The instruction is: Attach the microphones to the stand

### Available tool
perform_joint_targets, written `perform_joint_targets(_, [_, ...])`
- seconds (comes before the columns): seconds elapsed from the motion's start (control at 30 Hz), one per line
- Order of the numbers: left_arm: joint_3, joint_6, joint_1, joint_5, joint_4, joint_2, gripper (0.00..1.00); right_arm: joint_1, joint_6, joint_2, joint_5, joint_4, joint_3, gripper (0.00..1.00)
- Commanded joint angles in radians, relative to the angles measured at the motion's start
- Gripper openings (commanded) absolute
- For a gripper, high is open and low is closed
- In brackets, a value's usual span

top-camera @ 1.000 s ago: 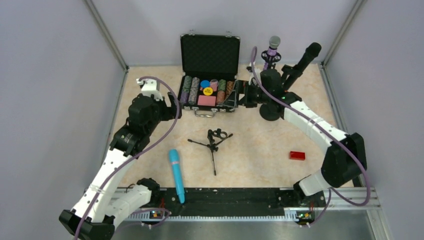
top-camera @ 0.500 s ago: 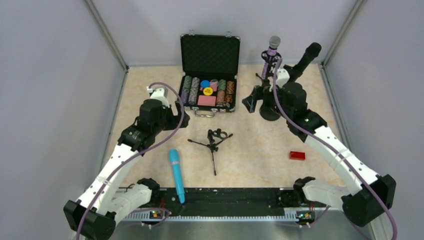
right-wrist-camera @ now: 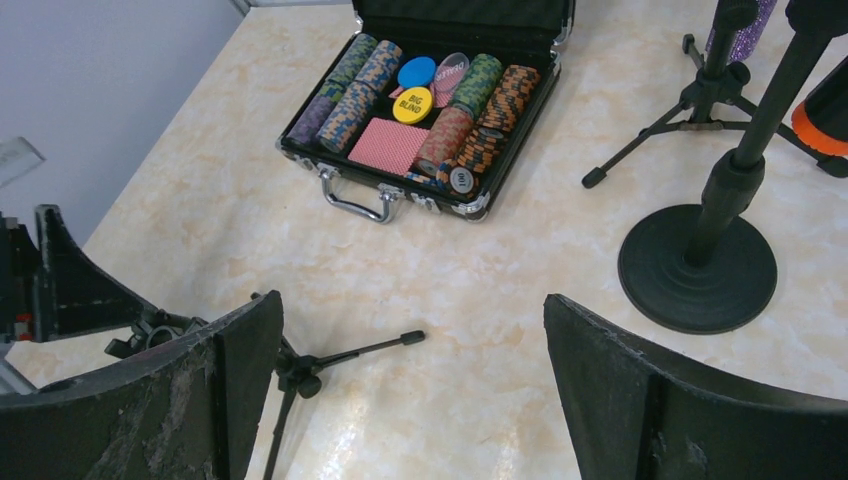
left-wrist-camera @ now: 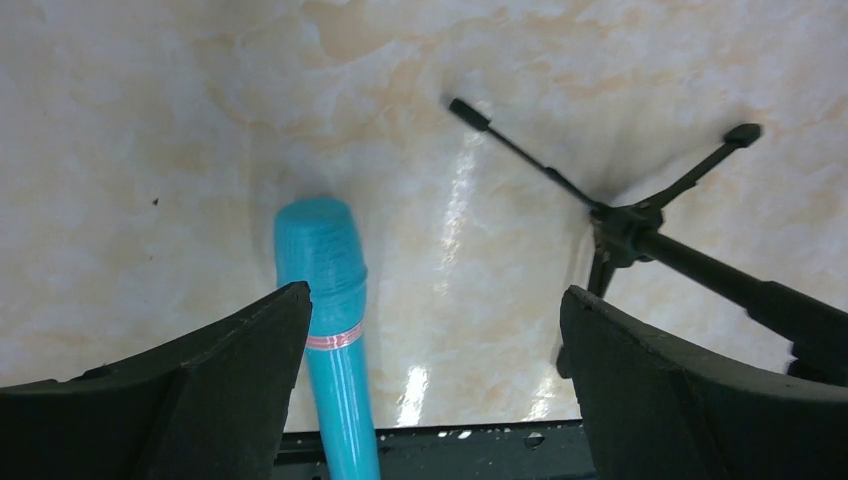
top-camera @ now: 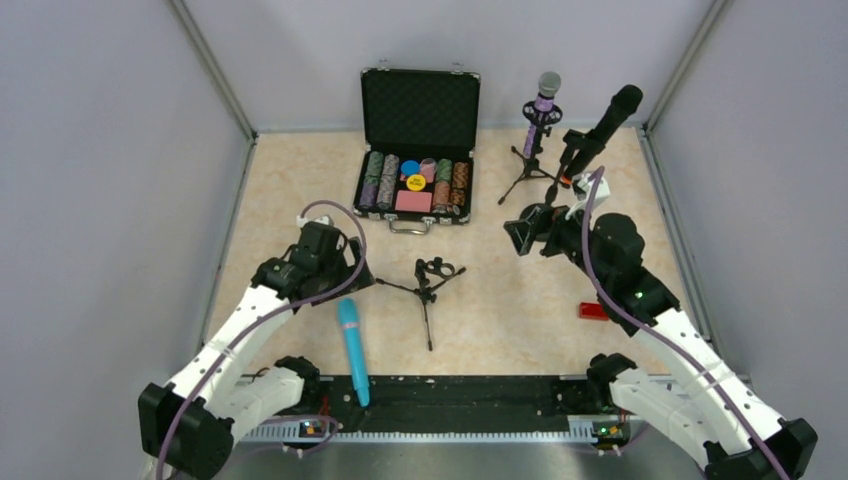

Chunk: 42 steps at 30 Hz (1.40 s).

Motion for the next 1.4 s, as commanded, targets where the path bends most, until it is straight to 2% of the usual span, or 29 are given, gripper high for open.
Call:
perform_joint_targets(0.0, [-0.014, -0.068, 0.003, -0.034, -0.12, 0.055, 0.99, 0.003, 0.025, -0.026, 0.006, -0.02, -0.001, 0.99])
perform_joint_targets(0.23, [-0.074, -0.117, 0.003, 0.005, -0.113, 0.197, 0.99, 0.002, 0.056, -0.039, -0.007, -0.094, -0.01, 0.99])
perform_joint_targets(0.53, [-0.131, -0.154, -0.002, -0.003, -0.014, 0.281, 0.95, 0.003, 0.083, -0.059, -0.026, -0.095, -0.05, 0.99])
perform_joint_targets(0.87, [-0.123, -0.127, -0.002, -0.03, 0.048, 0.425, 0.8, 0.002, 0.084, -0.012, -0.044, -0.07, -0.028, 0.99])
perform_joint_targets(1.07, [-0.101, -0.112, -0.002, -0.053, 0.039, 0.437, 0.53, 0.003, 0.085, 0.016, -0.045, -0.044, -0.019, 0.99])
perform_joint_targets(1.2, [-0.074, -0.094, -0.002, -0.081, 0.013, 0.441, 0.44, 0.003, 0.087, 0.044, -0.047, -0.032, -0.013, 0.99])
perform_joint_targets(1.23, [-0.065, -0.089, -0.002, -0.085, 0.005, 0.441, 0.39, 0.003, 0.086, 0.05, -0.048, -0.029, -0.01, 0.99])
perform_joint_targets(1.3, [-0.044, -0.078, -0.002, -0.091, -0.009, 0.429, 0.19, 0.003, 0.085, 0.062, -0.045, -0.025, -0.004, 0.99])
perform_joint_targets(1.37, [-0.017, -0.068, -0.002, -0.094, -0.028, 0.41, 0.07, 0.003, 0.085, 0.072, -0.044, -0.018, 0.002, 0.99])
